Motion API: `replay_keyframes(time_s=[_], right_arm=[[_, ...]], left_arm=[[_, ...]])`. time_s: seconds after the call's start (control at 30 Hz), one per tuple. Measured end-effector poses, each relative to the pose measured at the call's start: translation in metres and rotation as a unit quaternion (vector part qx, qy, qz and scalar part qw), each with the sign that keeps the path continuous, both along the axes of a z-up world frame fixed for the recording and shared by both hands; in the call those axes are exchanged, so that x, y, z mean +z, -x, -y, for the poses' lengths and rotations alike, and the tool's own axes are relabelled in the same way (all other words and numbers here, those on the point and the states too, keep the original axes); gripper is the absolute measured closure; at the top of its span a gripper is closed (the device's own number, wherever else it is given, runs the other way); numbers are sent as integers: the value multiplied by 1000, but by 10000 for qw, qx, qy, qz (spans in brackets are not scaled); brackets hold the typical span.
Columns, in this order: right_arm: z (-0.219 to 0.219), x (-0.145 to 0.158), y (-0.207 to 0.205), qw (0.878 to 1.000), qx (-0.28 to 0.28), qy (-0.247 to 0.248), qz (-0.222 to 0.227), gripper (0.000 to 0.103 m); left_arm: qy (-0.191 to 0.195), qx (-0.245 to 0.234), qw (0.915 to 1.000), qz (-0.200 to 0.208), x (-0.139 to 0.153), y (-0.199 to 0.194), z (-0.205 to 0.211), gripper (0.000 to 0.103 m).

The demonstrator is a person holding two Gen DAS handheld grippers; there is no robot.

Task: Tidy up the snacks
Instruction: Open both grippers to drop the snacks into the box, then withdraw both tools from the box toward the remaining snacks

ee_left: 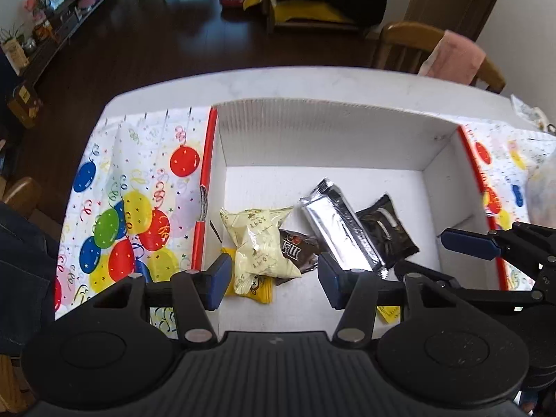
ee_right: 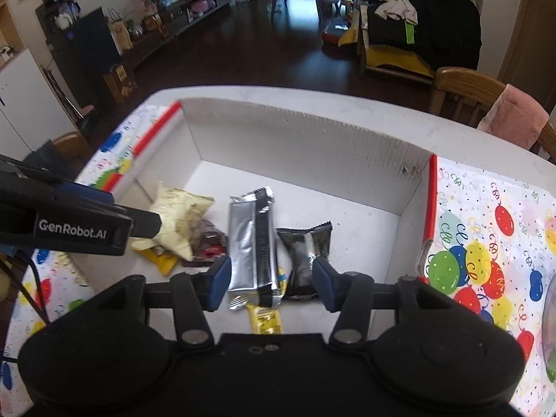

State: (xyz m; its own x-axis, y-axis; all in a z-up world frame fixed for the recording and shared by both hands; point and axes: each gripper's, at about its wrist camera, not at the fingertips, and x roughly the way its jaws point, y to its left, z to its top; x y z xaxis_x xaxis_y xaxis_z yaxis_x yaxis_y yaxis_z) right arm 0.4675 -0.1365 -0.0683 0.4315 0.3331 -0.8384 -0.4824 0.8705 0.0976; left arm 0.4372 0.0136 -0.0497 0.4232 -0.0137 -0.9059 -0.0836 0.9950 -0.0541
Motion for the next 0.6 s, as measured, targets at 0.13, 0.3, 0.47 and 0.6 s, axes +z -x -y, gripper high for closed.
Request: replay_keyframes(time_s=[0.13,0.3,0.47,0.6], right_arm=[[3,17,17,9998,18,-163,84,46],[4,35,38,9992,47,-315,229,40],[6,50,59,9982,60,-499,329,38],[6,61,78,9970,117,-614,451,29]], left_arm=[[55,-65,9996,272,16,21,0,49],[65,-117,9983,572,34,48,-3,45],[135,-113,9963,836,51,75,-8,43],[198,-127,9943,1037,62,97,-12,37]])
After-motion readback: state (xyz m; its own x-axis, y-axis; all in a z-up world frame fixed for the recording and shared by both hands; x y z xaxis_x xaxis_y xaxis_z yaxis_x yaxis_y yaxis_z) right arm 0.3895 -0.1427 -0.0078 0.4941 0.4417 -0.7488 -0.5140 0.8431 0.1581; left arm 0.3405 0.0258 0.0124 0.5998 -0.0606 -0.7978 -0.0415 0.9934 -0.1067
